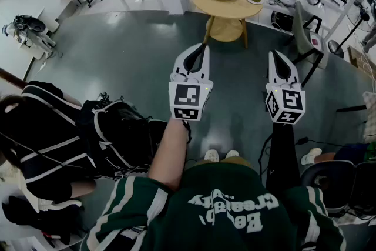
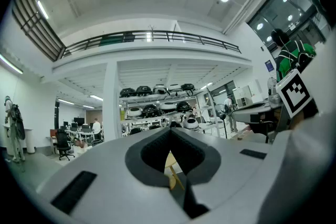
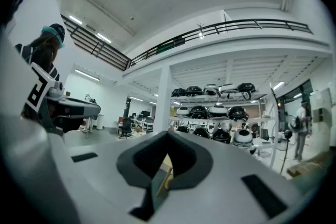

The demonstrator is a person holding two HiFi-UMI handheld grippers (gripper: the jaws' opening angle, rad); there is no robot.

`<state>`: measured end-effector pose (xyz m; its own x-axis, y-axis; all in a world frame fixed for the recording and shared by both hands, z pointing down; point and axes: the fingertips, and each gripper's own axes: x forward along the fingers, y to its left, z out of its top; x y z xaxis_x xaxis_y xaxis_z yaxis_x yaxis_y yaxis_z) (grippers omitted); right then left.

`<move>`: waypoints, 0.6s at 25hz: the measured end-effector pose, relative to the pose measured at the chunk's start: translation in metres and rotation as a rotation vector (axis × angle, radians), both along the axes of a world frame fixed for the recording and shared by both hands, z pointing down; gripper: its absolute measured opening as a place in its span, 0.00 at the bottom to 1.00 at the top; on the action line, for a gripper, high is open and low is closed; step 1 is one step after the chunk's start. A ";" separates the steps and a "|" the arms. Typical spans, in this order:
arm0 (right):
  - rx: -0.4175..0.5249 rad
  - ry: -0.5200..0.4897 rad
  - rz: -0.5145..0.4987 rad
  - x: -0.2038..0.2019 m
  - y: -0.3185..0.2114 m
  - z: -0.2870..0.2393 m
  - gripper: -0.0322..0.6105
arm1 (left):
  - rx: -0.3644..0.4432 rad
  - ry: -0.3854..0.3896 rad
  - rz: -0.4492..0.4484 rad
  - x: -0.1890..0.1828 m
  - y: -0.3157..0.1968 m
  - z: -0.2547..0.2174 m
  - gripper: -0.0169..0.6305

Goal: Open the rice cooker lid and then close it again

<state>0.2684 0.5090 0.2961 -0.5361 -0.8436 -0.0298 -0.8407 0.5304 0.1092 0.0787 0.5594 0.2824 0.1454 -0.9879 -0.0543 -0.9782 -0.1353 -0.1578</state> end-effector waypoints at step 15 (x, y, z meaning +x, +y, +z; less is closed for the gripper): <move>-0.028 0.022 0.024 0.013 -0.039 0.040 0.24 | -0.011 0.035 0.041 0.015 -0.032 0.029 0.21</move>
<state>0.2817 0.4704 0.3365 -0.5161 -0.8565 0.0058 -0.8507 0.5134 0.1126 0.0941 0.5275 0.3115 0.1843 -0.9816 -0.0495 -0.9766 -0.1773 -0.1215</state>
